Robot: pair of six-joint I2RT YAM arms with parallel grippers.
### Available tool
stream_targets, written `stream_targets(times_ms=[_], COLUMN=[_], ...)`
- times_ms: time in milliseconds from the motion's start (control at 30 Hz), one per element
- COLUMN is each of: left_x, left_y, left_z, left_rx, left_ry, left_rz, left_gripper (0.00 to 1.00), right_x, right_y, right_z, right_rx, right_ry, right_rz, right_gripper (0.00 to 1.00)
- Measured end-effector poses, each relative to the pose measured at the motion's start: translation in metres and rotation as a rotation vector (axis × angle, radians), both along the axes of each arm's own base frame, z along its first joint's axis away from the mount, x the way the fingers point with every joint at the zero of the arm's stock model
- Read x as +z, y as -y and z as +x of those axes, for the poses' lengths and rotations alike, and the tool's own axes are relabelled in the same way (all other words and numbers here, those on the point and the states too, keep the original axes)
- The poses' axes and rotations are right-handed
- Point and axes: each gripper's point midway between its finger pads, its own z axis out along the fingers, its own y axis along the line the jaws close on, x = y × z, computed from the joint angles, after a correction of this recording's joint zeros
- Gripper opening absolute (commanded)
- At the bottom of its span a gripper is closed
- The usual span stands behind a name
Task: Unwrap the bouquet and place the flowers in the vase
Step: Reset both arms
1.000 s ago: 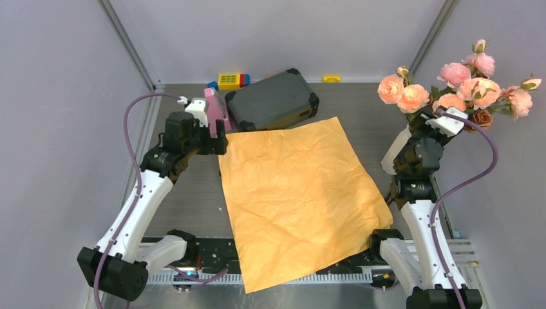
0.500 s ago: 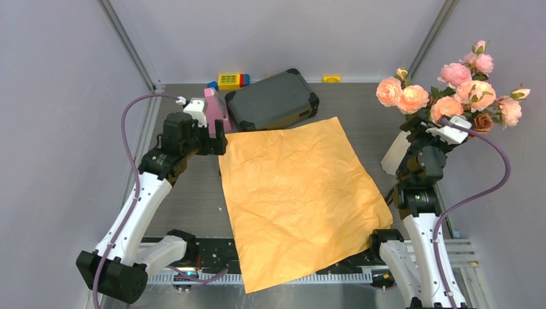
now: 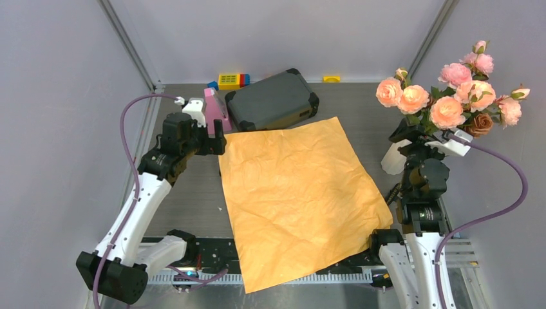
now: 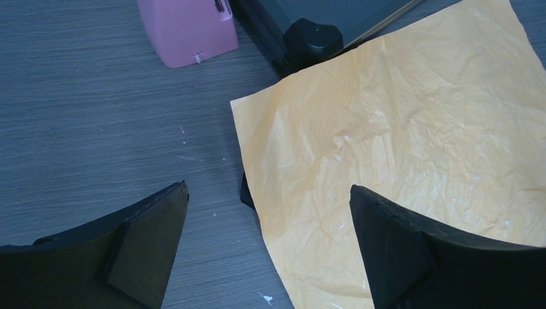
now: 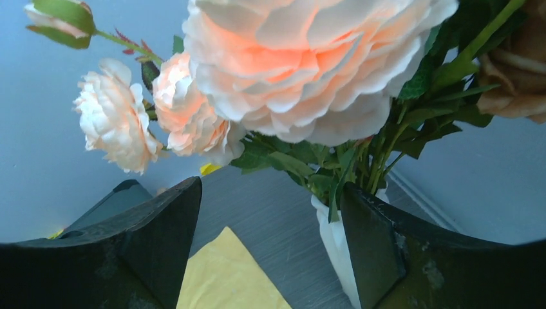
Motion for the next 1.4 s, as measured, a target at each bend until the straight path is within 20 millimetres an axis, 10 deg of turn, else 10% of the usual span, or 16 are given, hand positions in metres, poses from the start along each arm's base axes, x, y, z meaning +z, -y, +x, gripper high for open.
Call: stream_targets(times_ms=[967, 1400], left_x=[-0.007, -0.004], left_y=[-0.036, -0.048], left_z=[0.006, 0.006], left_rx=[0.171, 0.214], left_ry=[-0.001, 0.026], left_rz=[0.048, 0.087], left_gripper=[1.0, 1.0], right_x=[-0.134, -0.144], right_y=[-0.109, -0.138], right_z=[0.056, 0.116], right_rx=[0.396, 0.422], right_ry=[-0.521, -0.633], right_rz=[0.033, -0.08], right_gripper=[0.91, 0.99])
